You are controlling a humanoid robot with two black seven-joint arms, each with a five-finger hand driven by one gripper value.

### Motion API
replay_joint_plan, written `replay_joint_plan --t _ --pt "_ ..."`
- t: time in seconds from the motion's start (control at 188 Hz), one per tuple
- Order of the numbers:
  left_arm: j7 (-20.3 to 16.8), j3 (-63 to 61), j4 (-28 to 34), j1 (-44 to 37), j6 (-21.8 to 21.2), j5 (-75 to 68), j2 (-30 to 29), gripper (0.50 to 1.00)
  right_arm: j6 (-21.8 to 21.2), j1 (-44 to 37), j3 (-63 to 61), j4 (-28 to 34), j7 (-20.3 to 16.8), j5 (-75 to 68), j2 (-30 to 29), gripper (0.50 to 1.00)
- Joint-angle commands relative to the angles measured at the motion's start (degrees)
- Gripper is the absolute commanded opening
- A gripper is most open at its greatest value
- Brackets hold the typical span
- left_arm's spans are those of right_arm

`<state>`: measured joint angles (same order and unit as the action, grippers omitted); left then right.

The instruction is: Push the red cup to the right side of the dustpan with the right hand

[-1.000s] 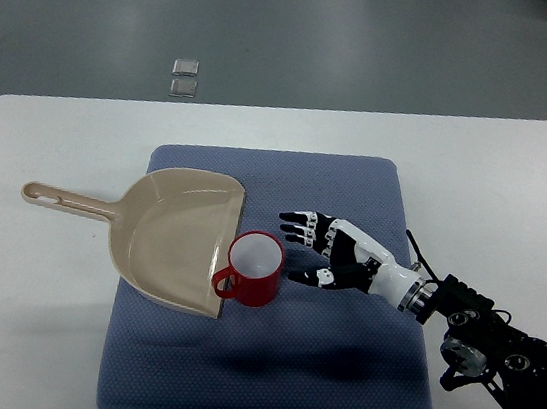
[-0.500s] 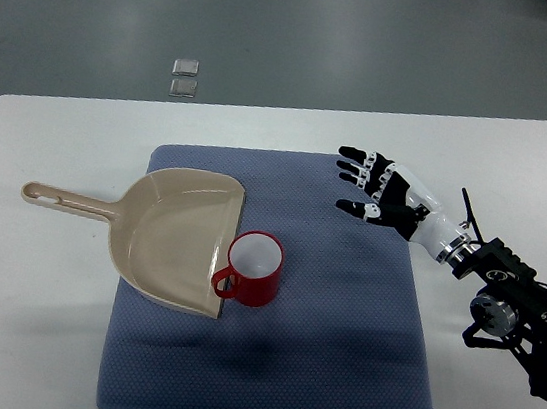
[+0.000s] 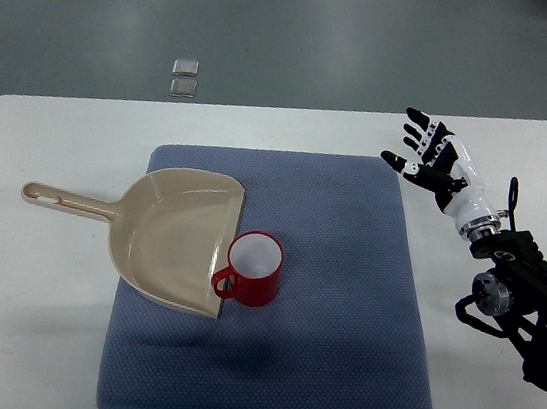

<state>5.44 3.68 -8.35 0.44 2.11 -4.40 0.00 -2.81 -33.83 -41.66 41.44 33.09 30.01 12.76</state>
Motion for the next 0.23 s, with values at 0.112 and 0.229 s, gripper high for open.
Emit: replay_joint_plan --t 0.112,0.229 --pt "0.0 0.0 0.0 0.0 0.0 0.0 0.0 1.000 -1.6 0.3 -1.1 0.0 -0.7 -0.4 -0.2 0.930" --pt "0.0 0.0 0.0 0.0 0.0 0.0 0.0 1.000 -2.5 1.1 -1.1 0.0 -0.7 -0.7 -0.4 0.930"
